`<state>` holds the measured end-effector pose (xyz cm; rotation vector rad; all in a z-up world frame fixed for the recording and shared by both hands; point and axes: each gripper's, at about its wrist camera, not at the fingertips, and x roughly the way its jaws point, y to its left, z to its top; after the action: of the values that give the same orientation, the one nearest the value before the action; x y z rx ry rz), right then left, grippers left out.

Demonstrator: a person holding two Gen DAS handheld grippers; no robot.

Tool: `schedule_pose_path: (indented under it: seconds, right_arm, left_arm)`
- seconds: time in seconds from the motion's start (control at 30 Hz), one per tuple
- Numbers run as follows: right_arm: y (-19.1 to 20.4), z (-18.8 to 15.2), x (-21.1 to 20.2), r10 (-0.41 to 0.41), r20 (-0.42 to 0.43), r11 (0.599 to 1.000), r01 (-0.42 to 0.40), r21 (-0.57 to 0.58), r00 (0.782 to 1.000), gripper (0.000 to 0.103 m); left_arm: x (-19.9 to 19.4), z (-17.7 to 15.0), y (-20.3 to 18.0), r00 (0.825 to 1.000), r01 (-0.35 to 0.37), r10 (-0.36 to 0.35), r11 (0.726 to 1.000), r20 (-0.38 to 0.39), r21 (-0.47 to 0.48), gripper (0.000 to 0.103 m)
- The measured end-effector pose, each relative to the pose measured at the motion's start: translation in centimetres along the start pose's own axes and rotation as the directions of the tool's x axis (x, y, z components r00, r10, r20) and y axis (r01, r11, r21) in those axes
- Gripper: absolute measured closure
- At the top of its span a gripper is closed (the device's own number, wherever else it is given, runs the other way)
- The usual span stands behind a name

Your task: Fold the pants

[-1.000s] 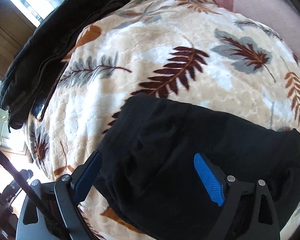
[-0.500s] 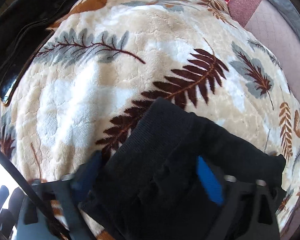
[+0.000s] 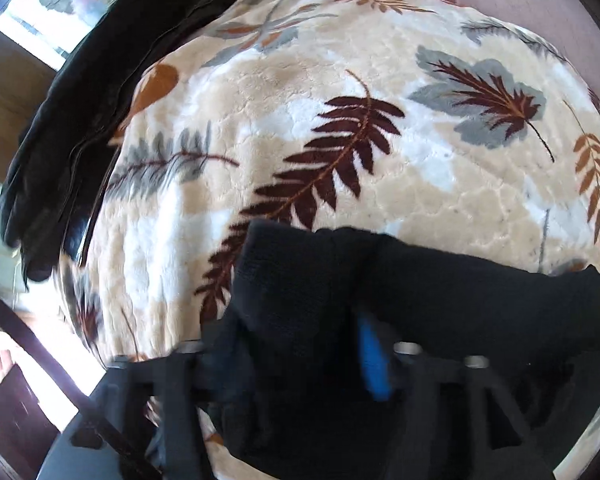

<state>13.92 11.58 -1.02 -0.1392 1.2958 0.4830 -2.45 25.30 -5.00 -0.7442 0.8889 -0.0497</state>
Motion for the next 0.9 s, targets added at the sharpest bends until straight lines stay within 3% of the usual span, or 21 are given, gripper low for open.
schedule_pose_path:
  seconds: [0.13, 0.17, 0.23, 0.3, 0.33, 0.4, 0.5, 0.63, 0.8, 0.87, 0.9]
  right_arm:
    - [2.2, 1.2, 2.1, -0.116, -0.053, 0.993, 0.114, -0.042, 0.992, 0.027]
    - [2.9, 1.5, 2.7, -0.148, -0.068, 0.988, 0.144, -0.049, 0.987, 0.020]
    - [4.7, 1.7, 4.5, -0.239, -0.101, 0.968, 0.230, -0.097, 0.966, 0.010]
    - [6.1, 1.6, 5.6, -0.319, -0.099, 0.940, 0.301, -0.163, 0.943, 0.009]
    - [6.7, 1.5, 5.5, -0.338, -0.088, 0.929, 0.317, -0.194, 0.937, 0.012]
    - [6.8, 1.5, 4.9, -0.330, -0.096, 0.926, 0.302, -0.228, 0.939, 0.043]
    - [5.2, 1.5, 3.0, -0.303, -0.087, 0.931, 0.276, -0.237, 0.949, 0.068]
    - [3.1, 1.1, 0.6, -0.211, -0.060, 0.963, 0.197, -0.186, 0.976, 0.072]
    - [1.9, 0.9, -1.1, -0.169, -0.038, 0.973, 0.161, -0.166, 0.985, 0.072]
    - [1.9, 0.8, -1.5, -0.156, -0.032, 0.976, 0.149, -0.157, 0.987, 0.072]
    - [1.7, 0.8, -1.9, -0.151, -0.029, 0.977, 0.145, -0.155, 0.988, 0.072]
  left_arm:
    - [-0.8, -0.3, 0.3, 0.999, 0.048, -0.047, 0.999, 0.027, -0.016, 0.030]
    - [-1.1, -0.5, 0.4, 0.998, 0.046, -0.045, 0.999, 0.034, -0.018, 0.030]
    - [-1.5, -0.6, 0.7, 0.998, 0.040, -0.039, 0.999, 0.042, -0.022, 0.030]
    - [-2.0, -0.6, 1.0, 0.998, 0.038, -0.036, 0.999, 0.053, -0.024, 0.030]
    - [-2.1, -0.6, 1.0, 0.998, 0.034, -0.033, 0.999, 0.059, -0.022, 0.030]
    - [-2.4, -0.4, 0.8, 0.997, 0.035, -0.035, 0.999, 0.073, -0.011, 0.030]
    - [-1.9, -0.1, -0.1, 0.997, 0.042, -0.043, 0.999, 0.063, 0.024, 0.030]
    - [-0.7, 0.3, -1.5, 0.997, 0.063, -0.067, 0.993, 0.037, 0.097, 0.029]
    - [1.7, 0.1, -3.5, 0.998, 0.064, -0.063, 0.977, -0.011, 0.202, 0.027]
    - [2.3, 0.1, -3.8, 0.995, 0.091, -0.083, 0.976, -0.051, 0.196, 0.076]
    - [2.2, 0.1, -4.0, 0.993, 0.108, -0.098, 0.976, -0.060, 0.191, 0.078]
